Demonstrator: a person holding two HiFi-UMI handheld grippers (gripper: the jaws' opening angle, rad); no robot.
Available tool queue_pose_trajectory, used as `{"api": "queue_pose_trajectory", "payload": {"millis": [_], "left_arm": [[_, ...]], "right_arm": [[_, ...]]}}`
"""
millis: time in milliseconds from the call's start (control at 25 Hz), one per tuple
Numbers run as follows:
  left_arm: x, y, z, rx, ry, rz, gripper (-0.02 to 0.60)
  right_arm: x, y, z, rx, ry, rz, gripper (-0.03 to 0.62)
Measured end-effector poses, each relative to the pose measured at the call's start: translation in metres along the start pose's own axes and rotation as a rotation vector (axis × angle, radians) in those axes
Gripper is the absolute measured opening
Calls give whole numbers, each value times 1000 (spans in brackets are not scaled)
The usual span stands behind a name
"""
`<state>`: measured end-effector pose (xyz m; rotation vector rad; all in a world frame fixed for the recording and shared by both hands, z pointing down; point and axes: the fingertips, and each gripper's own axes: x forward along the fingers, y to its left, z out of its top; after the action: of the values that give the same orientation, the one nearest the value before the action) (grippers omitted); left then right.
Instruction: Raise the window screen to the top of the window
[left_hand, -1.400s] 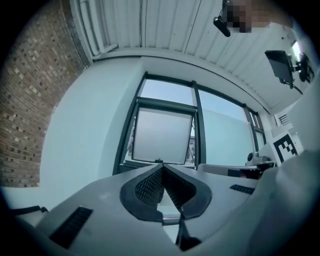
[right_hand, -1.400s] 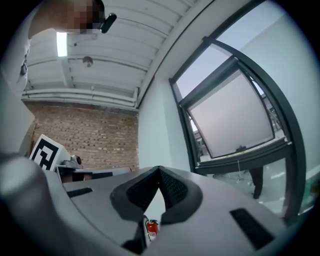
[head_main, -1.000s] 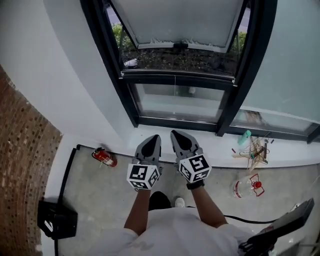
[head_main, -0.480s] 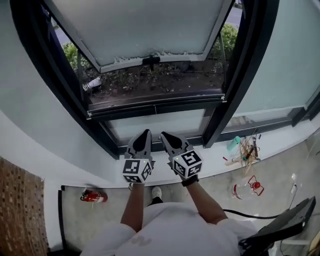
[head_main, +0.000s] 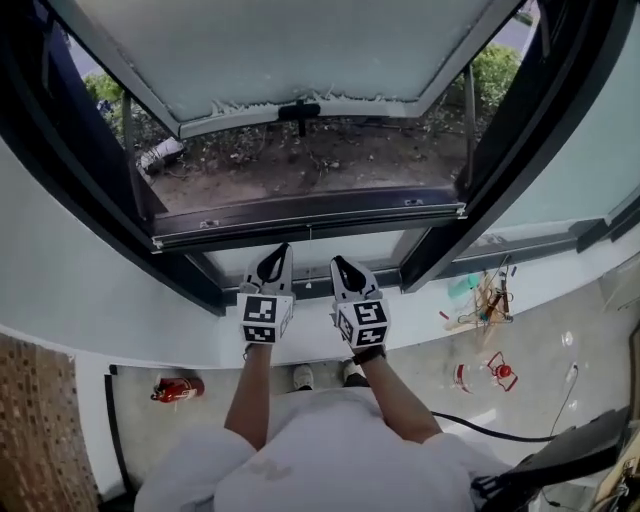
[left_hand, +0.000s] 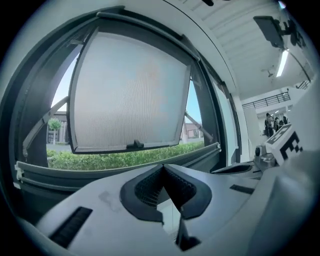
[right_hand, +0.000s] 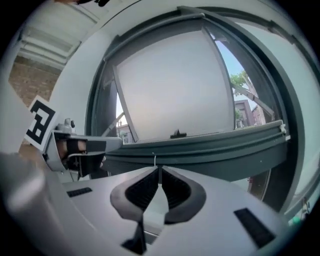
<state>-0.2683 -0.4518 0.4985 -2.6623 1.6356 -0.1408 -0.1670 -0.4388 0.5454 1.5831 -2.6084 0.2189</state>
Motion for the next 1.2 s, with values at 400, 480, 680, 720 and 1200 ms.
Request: {"api": "queue_pose_trajectory", "payload": {"millis": [400,480,680,720,1200], "left_arm": [[23,26,-25,221,132,56,2],[28,26,-29,305,158,47,8],[42,17,-40,527,259,-5,106],[45,15,-43,564,285,-16,112],[51,21,-58,909,447,33,120]], "right_arm": [[63,-1,-69,75,145,113,117],[74,4,-73,63,156,135,120],[100,11,-87,53,188,170,118],[105,12,-91,56,198,178,118],[116,6,-141,29,215,199,2]]}}
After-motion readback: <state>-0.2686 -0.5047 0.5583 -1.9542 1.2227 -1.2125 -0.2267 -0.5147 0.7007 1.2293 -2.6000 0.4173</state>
